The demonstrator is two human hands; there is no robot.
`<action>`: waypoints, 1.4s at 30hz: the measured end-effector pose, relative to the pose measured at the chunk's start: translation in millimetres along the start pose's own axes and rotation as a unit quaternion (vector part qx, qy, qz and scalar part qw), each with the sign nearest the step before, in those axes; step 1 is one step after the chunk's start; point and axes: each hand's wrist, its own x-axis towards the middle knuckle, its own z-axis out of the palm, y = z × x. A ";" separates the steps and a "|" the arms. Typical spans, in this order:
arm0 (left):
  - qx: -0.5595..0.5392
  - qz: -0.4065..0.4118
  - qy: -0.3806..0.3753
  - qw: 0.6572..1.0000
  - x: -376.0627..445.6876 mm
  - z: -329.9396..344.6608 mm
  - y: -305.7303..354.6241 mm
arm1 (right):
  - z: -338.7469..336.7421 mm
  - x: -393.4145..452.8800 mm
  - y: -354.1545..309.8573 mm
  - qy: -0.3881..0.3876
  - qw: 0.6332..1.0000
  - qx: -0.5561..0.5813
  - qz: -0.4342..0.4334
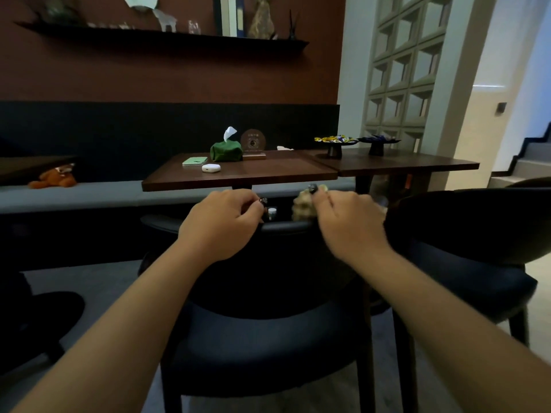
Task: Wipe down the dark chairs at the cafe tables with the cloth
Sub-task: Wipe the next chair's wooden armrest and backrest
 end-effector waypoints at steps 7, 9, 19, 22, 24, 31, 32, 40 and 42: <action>-0.144 -0.004 0.049 0.988 0.4 -1.1 3.4 | -22.1 11.2 -25.1 -0.221 0.932 0.271 0.093; -0.202 -0.003 0.074 0.977 3.8 -3.2 10.2 | -38.6 26.9 -11.6 -0.218 0.886 0.386 0.138; 0.273 0.154 -0.049 0.948 33.6 56.3 97.1 | 12.4 93.2 75.2 -0.240 0.941 0.033 0.235; 0.349 0.199 -0.034 0.915 35.2 65.9 90.3 | 17.8 100.5 79.9 -0.265 0.936 -0.002 0.230; 0.346 0.217 -0.018 0.912 34.2 67.9 85.8 | 20.2 98.6 79.9 -0.273 0.939 -0.032 0.209; 0.277 0.215 0.070 0.934 13.6 51.1 67.0 | 20.3 97.2 82.1 -0.291 0.939 -0.042 0.178; 0.271 0.201 0.069 0.939 10.5 47.3 64.8 | 19.7 97.1 81.3 -0.298 0.937 -0.046 0.174; 0.261 0.114 0.006 0.958 35.7 40.3 90.3 | 19.8 96.7 78.1 -0.298 0.936 -0.051 0.182; 0.271 0.127 0.048 0.953 42.4 43.9 95.2 | 19.4 96.7 78.5 -0.298 0.936 -0.051 0.181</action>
